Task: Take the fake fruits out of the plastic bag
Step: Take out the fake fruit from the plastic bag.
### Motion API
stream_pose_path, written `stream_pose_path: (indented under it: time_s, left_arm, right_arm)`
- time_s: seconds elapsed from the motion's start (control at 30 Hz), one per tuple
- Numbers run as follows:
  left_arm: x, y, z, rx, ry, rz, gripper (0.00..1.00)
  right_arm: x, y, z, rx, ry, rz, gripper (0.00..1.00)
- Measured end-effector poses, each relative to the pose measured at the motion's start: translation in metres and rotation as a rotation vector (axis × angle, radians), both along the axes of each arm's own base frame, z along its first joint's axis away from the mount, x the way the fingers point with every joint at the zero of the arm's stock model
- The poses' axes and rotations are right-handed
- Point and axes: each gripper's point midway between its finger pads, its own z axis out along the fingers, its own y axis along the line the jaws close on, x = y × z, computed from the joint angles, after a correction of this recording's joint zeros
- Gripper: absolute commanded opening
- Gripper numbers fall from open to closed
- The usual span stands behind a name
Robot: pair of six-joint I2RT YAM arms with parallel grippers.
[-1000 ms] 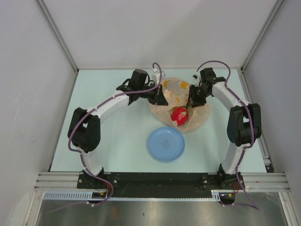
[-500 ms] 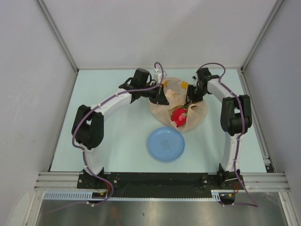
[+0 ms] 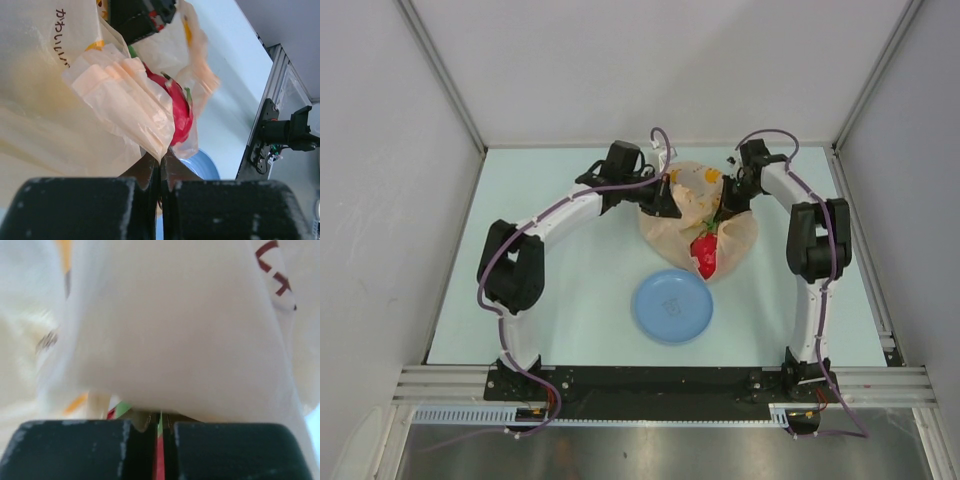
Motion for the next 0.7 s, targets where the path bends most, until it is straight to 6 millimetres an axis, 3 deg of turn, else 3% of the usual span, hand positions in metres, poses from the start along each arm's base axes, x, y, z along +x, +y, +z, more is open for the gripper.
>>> stream_pose_path:
  time_s: [0.13, 0.2, 0.33, 0.4, 0.5, 0.7]
  left_arm:
    - [0.009, -0.003, 0.003, -0.008, -0.013, 0.004, 0.02]
    - [0.012, -0.004, 0.004, -0.011, -0.014, 0.006, 0.02]
    - [0.02, -0.008, 0.009, -0.026, -0.023, 0.012, 0.02]
    - [0.028, -0.01, 0.016, -0.04, -0.033, 0.019, 0.02]
    - [0.037, -0.01, 0.028, -0.06, -0.062, 0.024, 0.02]
    - [0.049, -0.001, 0.035, -0.084, -0.078, 0.044, 0.02]
  right_arm:
    - [-0.005, 0.007, 0.043, 0.038, -0.081, 0.043, 0.0]
    - [-0.011, 0.013, 0.079, 0.058, -0.159, 0.079, 0.0]
    - [-0.034, 0.033, 0.142, 0.107, -0.297, 0.169, 0.0]
    - [-0.047, 0.044, 0.159, 0.129, -0.332, 0.215, 0.0]
    - [-0.065, 0.056, 0.166, 0.151, -0.35, 0.279, 0.0]
    - [-0.079, 0.053, 0.139, 0.116, -0.335, 0.37, 0.0]
